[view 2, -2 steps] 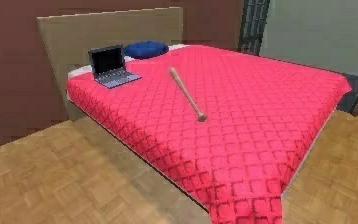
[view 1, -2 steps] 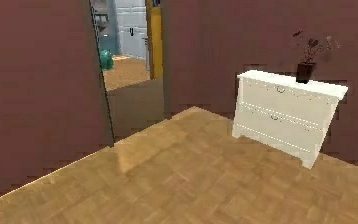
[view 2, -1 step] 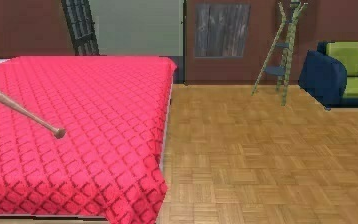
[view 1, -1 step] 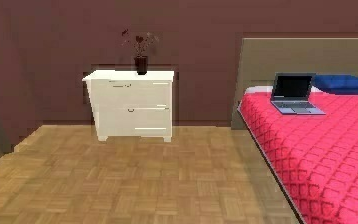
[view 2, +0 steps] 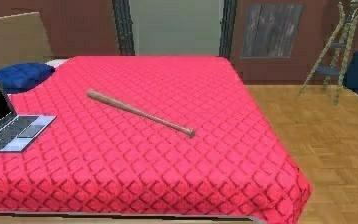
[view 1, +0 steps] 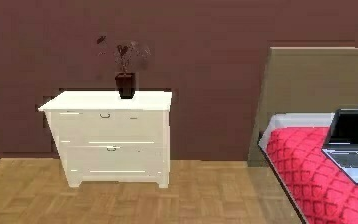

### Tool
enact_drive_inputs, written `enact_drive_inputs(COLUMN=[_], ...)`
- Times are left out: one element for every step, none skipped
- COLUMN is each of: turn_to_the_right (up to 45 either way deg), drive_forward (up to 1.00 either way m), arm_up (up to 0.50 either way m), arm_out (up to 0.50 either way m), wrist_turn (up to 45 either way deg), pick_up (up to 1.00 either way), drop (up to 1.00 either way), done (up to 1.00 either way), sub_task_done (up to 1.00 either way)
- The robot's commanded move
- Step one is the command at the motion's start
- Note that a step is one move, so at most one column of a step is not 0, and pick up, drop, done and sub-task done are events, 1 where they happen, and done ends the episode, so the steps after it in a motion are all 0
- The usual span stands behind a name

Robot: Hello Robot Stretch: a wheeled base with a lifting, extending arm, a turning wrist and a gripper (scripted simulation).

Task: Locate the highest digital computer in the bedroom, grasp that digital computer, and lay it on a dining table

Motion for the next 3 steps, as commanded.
enact_drive_inputs(turn_to_the_right=[-36.0,45.0,36.0], drive_forward=[0.0,0.0,0.0], arm_up=[0.0,0.0,0.0], arm_out=[0.0,0.0,0.0], wrist_turn=[0.0,0.0,0.0], pick_up=[0.0,0.0,0.0], drop=[0.0,0.0,0.0], done=[0.0,0.0,0.0], sub_task_done=[0.0,0.0,0.0])
